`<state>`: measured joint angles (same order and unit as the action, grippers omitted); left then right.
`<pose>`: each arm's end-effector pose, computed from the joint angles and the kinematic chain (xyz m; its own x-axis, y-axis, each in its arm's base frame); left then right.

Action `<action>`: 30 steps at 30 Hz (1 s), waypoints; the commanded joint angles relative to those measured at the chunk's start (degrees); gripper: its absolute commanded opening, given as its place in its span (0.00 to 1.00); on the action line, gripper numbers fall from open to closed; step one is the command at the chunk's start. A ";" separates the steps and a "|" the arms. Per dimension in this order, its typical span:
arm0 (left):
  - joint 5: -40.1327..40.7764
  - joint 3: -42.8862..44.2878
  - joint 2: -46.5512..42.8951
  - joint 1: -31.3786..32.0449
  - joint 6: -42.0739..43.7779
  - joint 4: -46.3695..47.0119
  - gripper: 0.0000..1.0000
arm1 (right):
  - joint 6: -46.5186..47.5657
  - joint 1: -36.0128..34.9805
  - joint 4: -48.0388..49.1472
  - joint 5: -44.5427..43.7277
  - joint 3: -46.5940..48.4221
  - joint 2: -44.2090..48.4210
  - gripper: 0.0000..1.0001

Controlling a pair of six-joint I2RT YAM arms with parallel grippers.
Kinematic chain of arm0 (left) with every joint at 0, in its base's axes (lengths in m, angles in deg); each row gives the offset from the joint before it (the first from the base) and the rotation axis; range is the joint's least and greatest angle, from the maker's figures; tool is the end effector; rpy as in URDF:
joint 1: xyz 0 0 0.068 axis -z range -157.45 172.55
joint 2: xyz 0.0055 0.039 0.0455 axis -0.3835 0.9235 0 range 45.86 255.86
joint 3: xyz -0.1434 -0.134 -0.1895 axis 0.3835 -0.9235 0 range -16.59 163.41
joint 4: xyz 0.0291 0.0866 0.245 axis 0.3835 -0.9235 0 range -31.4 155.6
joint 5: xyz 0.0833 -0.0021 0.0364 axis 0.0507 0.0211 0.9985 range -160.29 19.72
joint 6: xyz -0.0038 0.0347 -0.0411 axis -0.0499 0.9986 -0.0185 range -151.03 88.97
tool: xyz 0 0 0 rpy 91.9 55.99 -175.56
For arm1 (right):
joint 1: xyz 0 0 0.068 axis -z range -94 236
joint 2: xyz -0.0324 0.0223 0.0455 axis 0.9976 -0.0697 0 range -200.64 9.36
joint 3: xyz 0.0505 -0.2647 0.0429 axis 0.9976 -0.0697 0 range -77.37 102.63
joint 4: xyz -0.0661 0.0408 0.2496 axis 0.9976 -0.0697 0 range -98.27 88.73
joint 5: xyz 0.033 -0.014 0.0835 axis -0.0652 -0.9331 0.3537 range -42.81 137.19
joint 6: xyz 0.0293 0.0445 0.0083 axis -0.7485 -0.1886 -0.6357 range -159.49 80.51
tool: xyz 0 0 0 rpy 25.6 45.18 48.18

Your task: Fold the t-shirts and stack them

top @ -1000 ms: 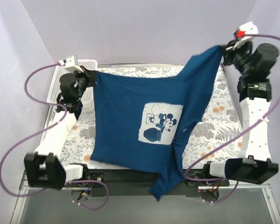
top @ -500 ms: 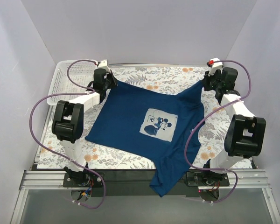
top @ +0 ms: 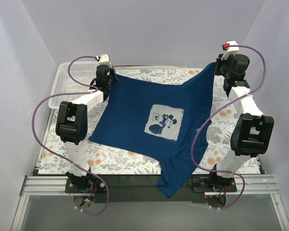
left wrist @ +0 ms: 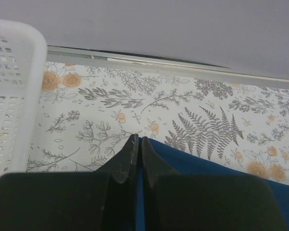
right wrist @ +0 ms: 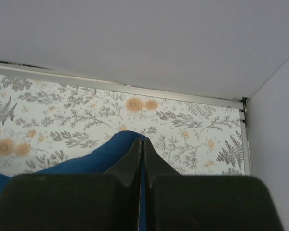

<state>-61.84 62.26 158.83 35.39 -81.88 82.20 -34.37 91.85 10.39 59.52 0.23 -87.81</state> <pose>0.4533 -0.0979 0.2360 -0.2499 -0.7298 -0.6363 -0.1750 0.6804 -0.7116 0.4101 -0.0344 0.3350 -0.1263 -0.0748 -0.9892 -0.1227 0.9907 -0.0592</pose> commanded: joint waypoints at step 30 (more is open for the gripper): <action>5.88 24.96 18.78 -2.91 10.07 -3.59 0.00 | -1.35 -5.06 4.60 -0.84 19.44 -21.67 0.01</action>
<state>-55.02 85.91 178.44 33.08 -73.23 78.69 -36.10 86.36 11.96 55.09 20.31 -113.88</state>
